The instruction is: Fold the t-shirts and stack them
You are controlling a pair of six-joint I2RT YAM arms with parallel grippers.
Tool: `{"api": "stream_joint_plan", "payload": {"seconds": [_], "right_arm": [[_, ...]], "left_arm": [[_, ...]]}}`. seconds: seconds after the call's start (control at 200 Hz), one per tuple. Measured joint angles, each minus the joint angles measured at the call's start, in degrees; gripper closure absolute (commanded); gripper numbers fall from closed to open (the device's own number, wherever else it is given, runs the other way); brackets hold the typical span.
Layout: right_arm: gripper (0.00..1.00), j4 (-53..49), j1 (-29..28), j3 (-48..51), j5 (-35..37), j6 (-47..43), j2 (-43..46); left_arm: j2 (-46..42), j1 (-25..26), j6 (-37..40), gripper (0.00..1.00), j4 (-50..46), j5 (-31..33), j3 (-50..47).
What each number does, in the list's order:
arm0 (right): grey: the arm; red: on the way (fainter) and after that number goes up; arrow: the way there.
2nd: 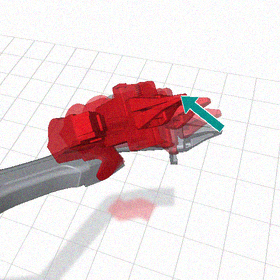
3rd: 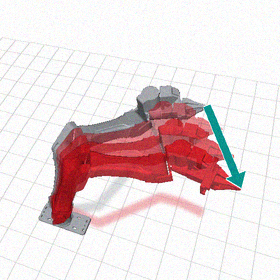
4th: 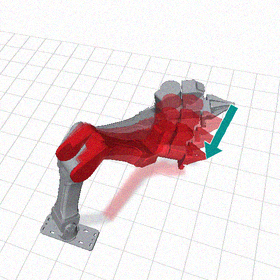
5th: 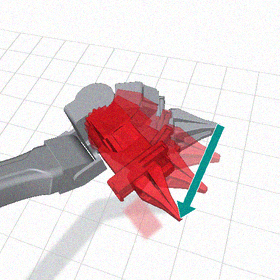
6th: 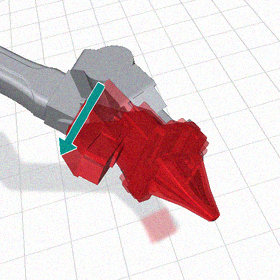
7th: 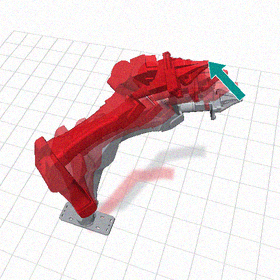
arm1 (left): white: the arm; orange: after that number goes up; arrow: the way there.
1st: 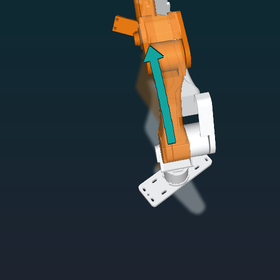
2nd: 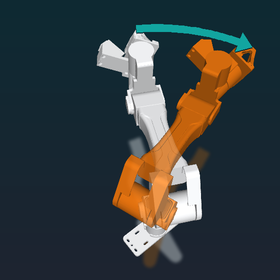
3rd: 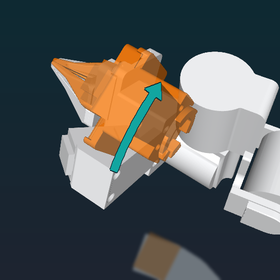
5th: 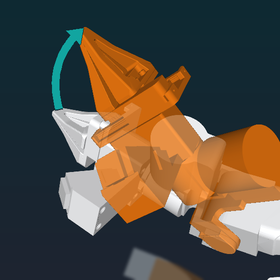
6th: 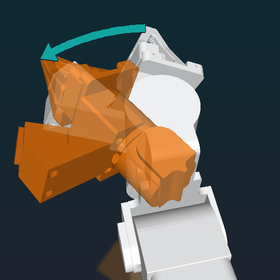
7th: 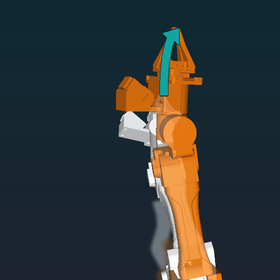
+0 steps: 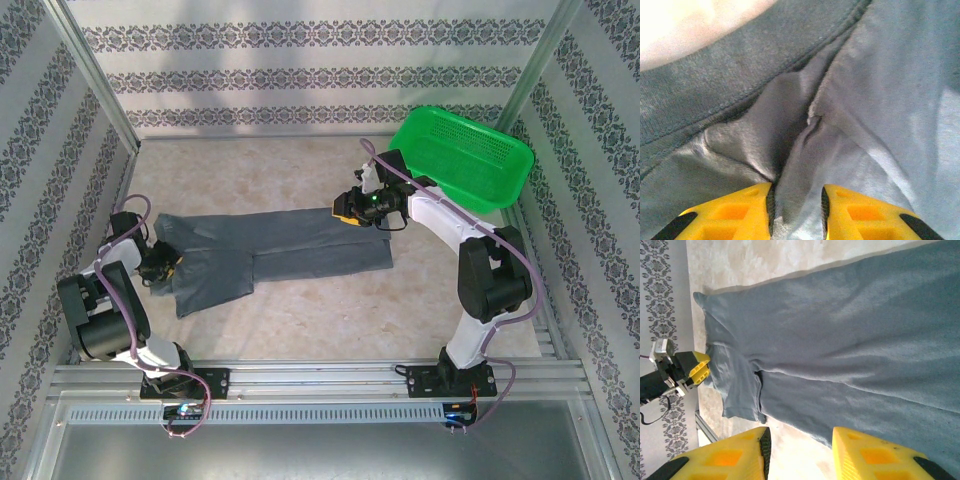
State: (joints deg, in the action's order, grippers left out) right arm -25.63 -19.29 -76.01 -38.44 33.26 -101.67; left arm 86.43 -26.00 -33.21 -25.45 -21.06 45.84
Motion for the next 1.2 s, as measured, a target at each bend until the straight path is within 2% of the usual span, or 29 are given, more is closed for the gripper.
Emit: {"api": "stream_joint_plan", "payload": {"seconds": [0.35, 0.51, 0.655, 0.864, 1.199], "right_arm": [[0.63, 0.3, -0.1, 0.0, 0.0, 0.7, -0.5], [0.64, 0.4, -0.1, 0.0, 0.0, 0.9, -0.6], [0.64, 0.4, -0.1, -0.1, 0.0, 0.9, -0.9], [0.64, 0.4, -0.1, -0.7, 0.0, 1.0, -1.3], [0.65, 0.4, -0.1, -0.9, 0.0, 1.1, -1.4]], "left_arm": [[-1.0, 0.0, -0.2, 0.93, -0.2, -1.4, 0.0], [-1.0, 0.0, -0.2, 1.00, -1.4, -0.9, 0.1], [-1.0, 0.0, -0.3, 1.00, -3.9, 0.6, 2.1], [0.0, 0.0, -1.7, 1.00, -9.4, 1.8, 11.3], [12.3, 0.2, -2.1, 0.97, -16.1, 1.9, 27.8]]}}
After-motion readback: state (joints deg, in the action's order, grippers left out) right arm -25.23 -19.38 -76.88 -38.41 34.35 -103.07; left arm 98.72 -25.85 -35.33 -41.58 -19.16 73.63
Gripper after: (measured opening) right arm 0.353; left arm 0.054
